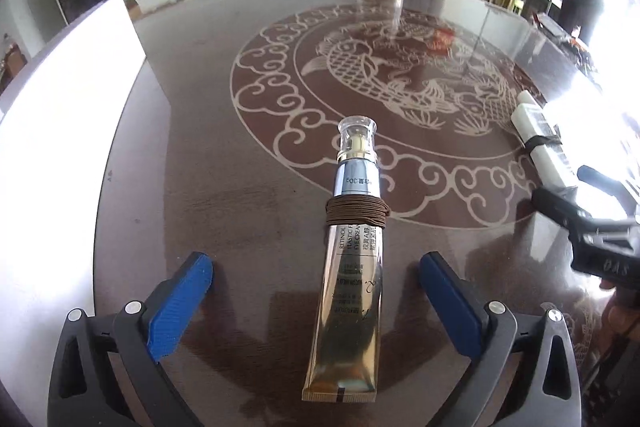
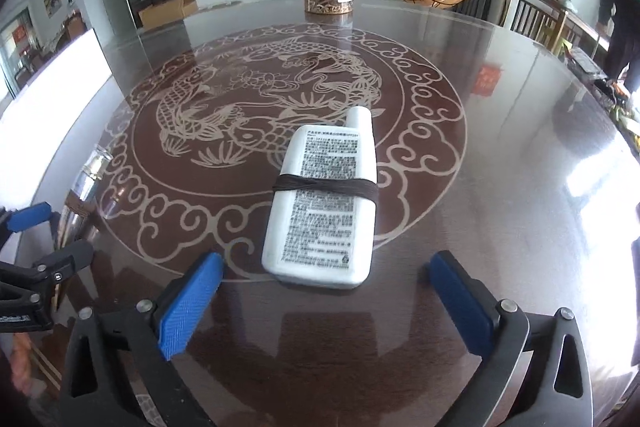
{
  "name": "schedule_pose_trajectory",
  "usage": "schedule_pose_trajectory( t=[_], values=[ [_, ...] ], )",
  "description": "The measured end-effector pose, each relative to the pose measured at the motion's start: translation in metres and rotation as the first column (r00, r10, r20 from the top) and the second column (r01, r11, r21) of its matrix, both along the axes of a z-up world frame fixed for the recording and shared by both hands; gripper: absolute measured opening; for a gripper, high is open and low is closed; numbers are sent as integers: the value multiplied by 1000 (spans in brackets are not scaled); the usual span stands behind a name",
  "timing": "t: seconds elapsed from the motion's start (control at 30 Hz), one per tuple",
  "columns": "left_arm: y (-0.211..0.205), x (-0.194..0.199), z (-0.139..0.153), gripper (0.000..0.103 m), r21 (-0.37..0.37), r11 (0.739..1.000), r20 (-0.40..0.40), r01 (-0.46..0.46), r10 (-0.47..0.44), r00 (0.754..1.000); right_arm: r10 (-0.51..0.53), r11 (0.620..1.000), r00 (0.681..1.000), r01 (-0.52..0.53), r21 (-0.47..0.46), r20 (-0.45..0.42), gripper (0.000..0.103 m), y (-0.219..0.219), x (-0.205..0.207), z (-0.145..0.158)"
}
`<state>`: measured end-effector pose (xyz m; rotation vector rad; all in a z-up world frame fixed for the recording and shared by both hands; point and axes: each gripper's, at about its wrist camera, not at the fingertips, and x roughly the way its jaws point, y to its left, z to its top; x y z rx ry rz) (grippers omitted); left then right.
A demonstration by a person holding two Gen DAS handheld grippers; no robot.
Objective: Organize objects
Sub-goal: 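Lift the gold tube with the left tool while the right tool holds the bottle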
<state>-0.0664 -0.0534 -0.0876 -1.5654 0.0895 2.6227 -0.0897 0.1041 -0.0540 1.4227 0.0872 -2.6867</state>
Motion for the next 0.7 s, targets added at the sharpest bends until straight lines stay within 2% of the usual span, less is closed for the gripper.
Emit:
schedule_pose_trajectory(
  t=[0.07,0.13,0.17,0.2,0.23,0.27,0.3,0.37,0.43,0.53,0.7],
  values=[
    [3,-1,1,103,0,1000,11,14,-14,1000,4,1000,999,-4,5,39,103,1,-12,0],
    [4,0,2,101,-2,1000,8,15,-15,1000,5,1000,992,-7,13,124,102,0,-31,2],
    [6,4,5,77,-1,999,-24,33,-33,999,14,1000,989,-16,13,150,96,-1,-38,3],
    [8,8,9,56,-3,999,-60,54,-54,997,34,999,988,-38,21,153,68,-3,-42,7],
    [11,10,12,26,0,997,-82,79,-78,994,59,997,986,-65,30,155,54,-8,-47,14],
    [12,11,12,25,-15,997,-80,74,-75,994,62,997,982,-70,35,178,54,-10,-50,14],
    [9,12,12,25,10,997,-77,72,-71,994,65,997,980,-71,23,190,54,-11,-51,15],
    [-3,21,17,25,113,992,-85,51,-42,996,57,998,981,-55,-17,184,54,-10,-41,16],
    [-8,37,28,25,149,987,-130,59,-39,991,48,995,983,-31,-98,179,54,-7,-26,18],
    [-15,58,49,25,197,977,-205,86,-44,978,51,984,989,-26,-177,140,54,-10,2,29],
    [-32,89,87,25,233,967,-290,107,-36,956,110,973,993,-98,-208,48,54,-35,41,62]
  ],
)
